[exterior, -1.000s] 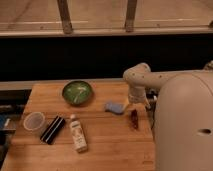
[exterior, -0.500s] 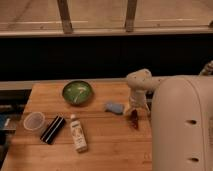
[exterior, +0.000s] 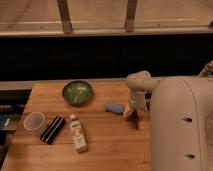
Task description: Place the pepper on the white sponge
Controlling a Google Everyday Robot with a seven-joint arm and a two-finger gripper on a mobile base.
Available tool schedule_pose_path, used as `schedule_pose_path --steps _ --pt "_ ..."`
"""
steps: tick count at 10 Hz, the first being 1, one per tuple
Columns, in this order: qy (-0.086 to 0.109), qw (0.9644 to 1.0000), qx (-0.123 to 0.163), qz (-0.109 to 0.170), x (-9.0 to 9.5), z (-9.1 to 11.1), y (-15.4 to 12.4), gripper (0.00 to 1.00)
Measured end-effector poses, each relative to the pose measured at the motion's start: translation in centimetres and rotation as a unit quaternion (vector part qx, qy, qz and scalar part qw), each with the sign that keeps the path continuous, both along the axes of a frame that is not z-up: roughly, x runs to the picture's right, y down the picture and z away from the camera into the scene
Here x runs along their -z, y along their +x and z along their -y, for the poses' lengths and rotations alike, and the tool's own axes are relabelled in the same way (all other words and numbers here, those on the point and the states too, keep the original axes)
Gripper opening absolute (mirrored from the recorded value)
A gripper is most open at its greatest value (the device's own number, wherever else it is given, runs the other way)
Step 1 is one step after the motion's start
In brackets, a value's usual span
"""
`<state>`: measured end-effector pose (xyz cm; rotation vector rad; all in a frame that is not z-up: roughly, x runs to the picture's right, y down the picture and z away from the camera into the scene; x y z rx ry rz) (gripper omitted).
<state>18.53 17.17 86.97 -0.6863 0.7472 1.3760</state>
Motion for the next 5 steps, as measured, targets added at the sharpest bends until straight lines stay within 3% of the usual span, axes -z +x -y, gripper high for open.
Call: schedule_pose_path --steps 5 --pt "-0.009 1.0000 -0.002 -0.002 -0.21 -0.55 0.13 0.09"
